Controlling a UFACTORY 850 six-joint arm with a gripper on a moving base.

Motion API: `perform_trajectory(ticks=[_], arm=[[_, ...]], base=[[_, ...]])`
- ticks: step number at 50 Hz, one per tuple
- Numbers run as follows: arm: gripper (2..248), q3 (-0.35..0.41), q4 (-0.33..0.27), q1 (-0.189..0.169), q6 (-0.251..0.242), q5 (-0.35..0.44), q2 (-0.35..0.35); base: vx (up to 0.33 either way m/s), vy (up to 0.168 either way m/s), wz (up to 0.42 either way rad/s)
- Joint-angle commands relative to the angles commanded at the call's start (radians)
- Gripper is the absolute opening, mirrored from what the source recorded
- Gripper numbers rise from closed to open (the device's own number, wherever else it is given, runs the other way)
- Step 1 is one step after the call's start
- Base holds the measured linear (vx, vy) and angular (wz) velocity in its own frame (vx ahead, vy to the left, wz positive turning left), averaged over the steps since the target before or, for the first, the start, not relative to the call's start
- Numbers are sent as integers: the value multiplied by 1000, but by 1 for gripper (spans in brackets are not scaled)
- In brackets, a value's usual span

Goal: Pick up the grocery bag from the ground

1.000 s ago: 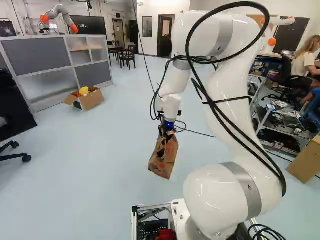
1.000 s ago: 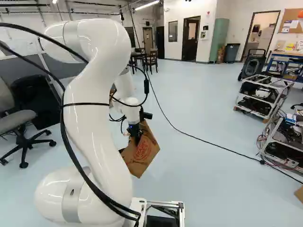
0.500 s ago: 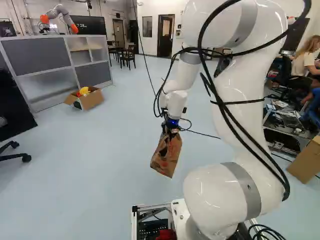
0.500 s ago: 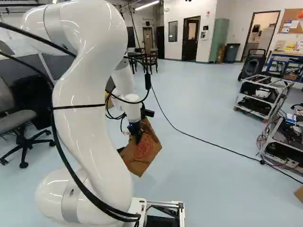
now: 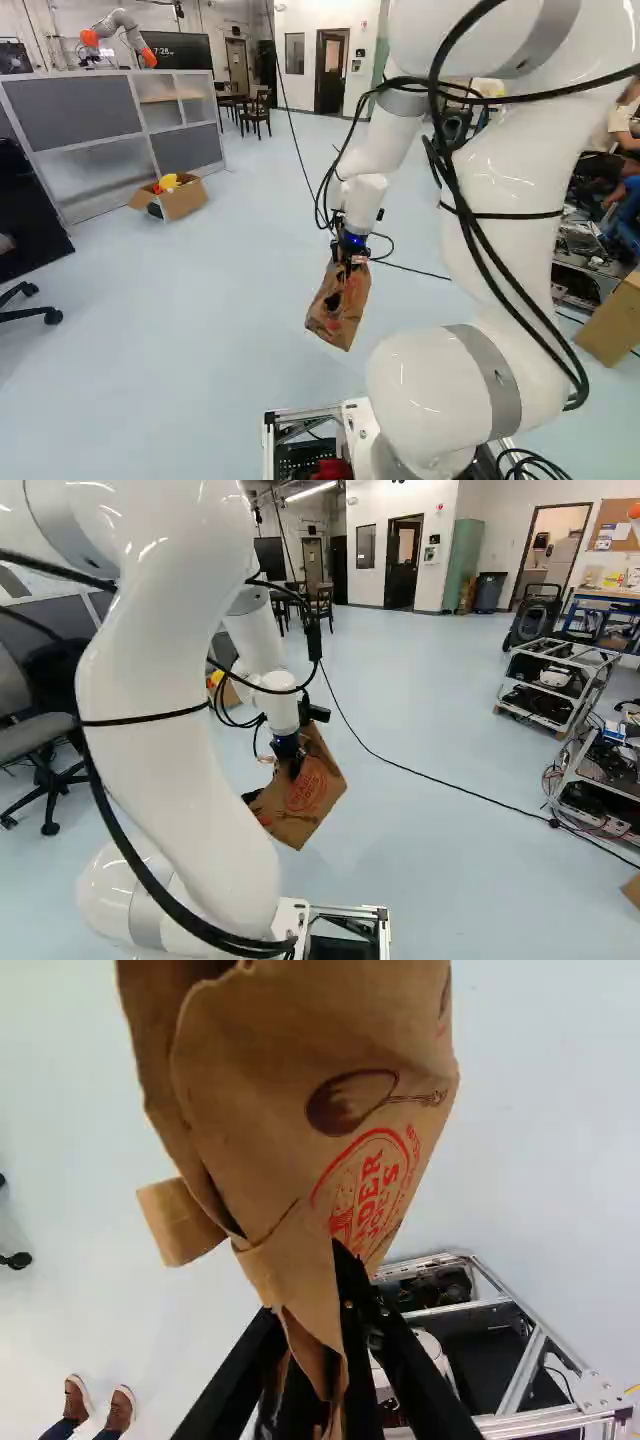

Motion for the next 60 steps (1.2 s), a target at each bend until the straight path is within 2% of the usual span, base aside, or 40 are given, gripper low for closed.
perform_trajectory(ticks=[60], arm=[[21,238,0,-139,0,0,428]], base=[[0,0,0]])
